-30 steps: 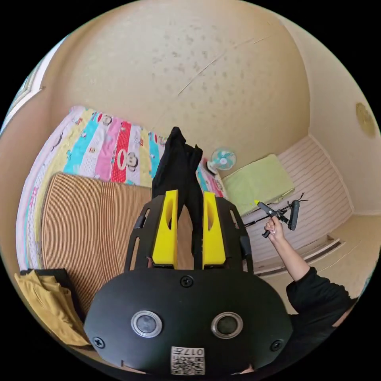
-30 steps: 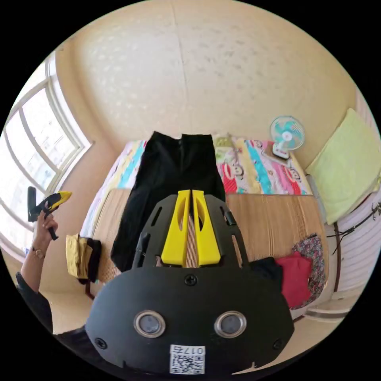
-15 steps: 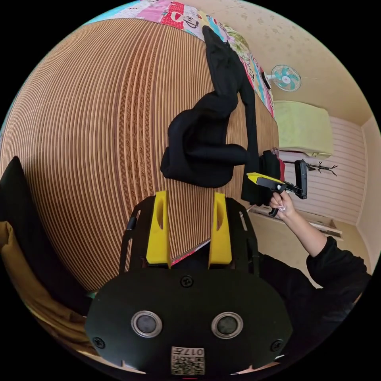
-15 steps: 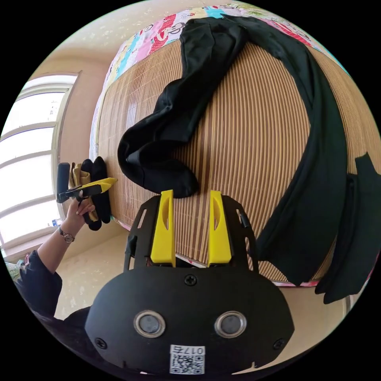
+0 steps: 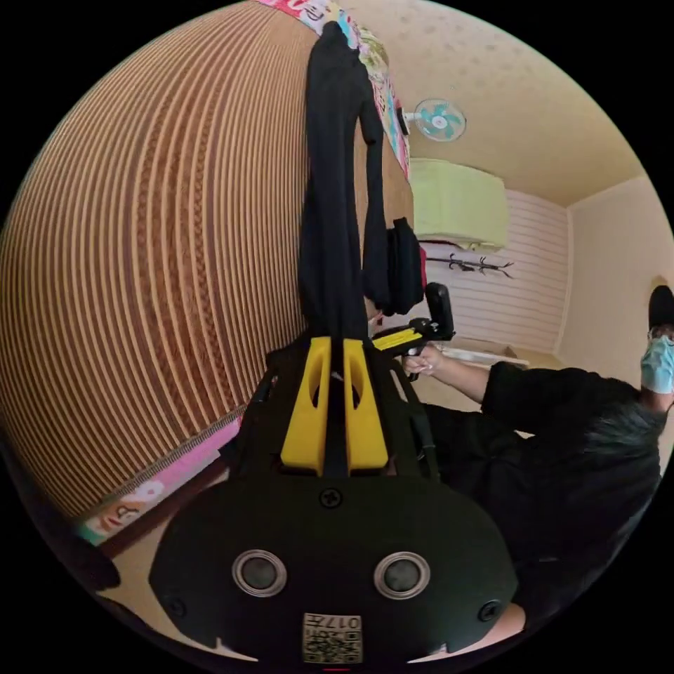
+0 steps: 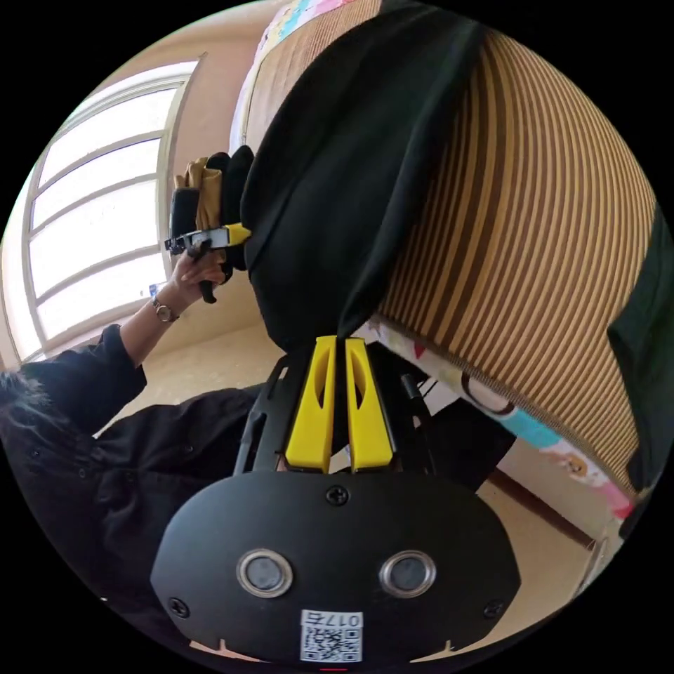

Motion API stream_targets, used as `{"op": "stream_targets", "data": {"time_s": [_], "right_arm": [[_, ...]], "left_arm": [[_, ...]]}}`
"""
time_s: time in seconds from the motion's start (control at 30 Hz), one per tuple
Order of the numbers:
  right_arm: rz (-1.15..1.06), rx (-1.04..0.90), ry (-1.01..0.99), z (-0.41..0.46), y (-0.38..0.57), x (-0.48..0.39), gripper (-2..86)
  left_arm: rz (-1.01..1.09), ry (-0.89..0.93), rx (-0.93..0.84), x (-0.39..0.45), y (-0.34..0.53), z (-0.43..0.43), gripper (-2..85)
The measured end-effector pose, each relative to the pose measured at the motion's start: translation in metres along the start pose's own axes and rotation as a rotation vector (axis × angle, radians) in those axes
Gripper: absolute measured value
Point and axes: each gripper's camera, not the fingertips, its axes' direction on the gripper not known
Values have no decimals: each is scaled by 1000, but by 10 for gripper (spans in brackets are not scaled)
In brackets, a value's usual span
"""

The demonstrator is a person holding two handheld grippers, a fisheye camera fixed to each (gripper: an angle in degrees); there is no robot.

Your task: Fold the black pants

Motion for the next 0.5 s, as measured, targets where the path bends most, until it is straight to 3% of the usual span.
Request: {"op": "stream_targets", "data": {"time_s": [0.13, 0.2, 0.27, 0.37, 0.5], "right_arm": [[218, 99, -132, -32, 57, 21, 48], [295, 182, -30, -63, 71, 31, 63], [355, 326, 233, -114, 81, 33, 92], [365, 417, 534, -154, 63, 28, 136], [296, 277, 594, -139, 8, 40, 154]], "left_arm": [[-232, -154, 65, -20, 60, -12, 15], [-295, -184, 166, -18, 84, -19, 47], [-323, -200, 206, -12, 88, -16, 52], [-262, -258, 158, 12, 64, 10, 53], [-99, -241, -2, 54, 10, 74, 53]]}}
